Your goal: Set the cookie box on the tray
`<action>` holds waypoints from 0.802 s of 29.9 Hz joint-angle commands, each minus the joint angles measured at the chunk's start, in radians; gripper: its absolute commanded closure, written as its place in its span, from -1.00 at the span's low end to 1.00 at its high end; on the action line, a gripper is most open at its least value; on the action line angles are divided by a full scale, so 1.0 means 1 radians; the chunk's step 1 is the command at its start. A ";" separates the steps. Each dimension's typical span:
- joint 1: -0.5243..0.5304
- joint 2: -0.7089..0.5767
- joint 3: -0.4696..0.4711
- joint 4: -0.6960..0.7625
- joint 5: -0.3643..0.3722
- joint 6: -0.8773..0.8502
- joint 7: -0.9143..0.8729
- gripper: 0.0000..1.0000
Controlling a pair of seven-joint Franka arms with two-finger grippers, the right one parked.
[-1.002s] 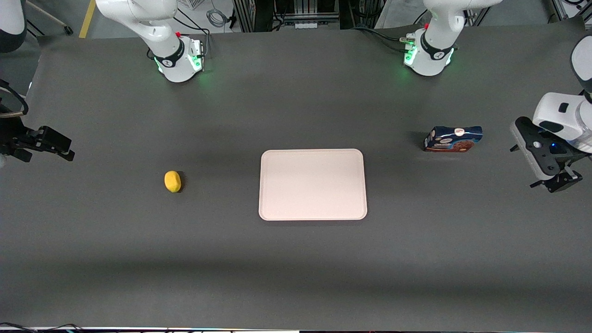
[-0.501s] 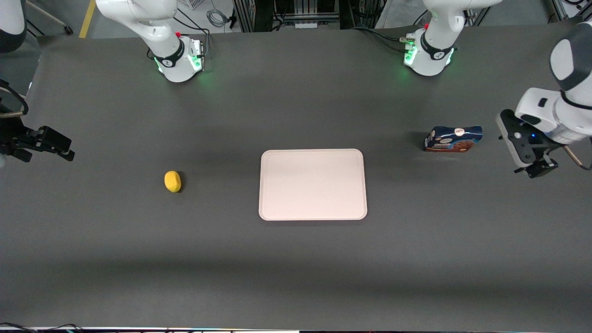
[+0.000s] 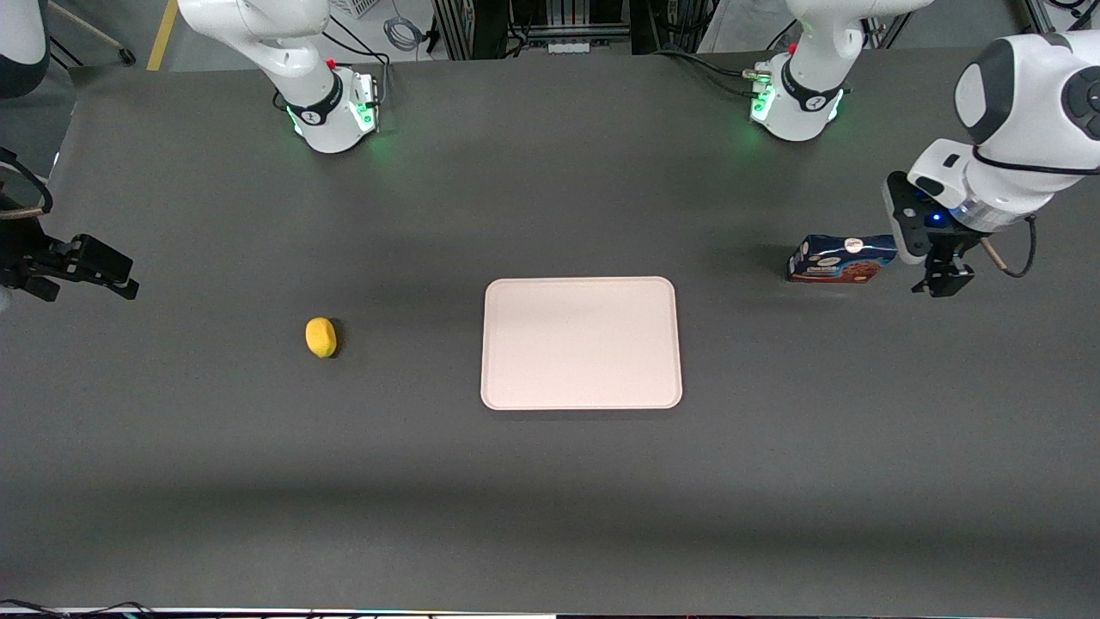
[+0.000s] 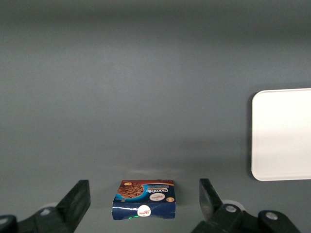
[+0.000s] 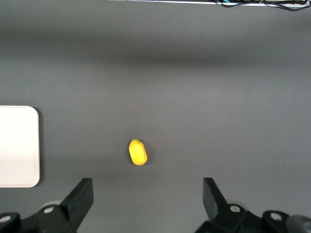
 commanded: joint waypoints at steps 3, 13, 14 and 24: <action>-0.001 -0.011 0.010 -0.035 -0.007 0.029 0.040 -0.94; 0.001 -0.009 0.010 -0.035 -0.007 0.014 0.031 0.12; 0.001 -0.009 0.010 -0.035 -0.007 0.014 0.029 0.19; -0.003 -0.012 0.010 -0.027 -0.007 0.009 0.019 0.36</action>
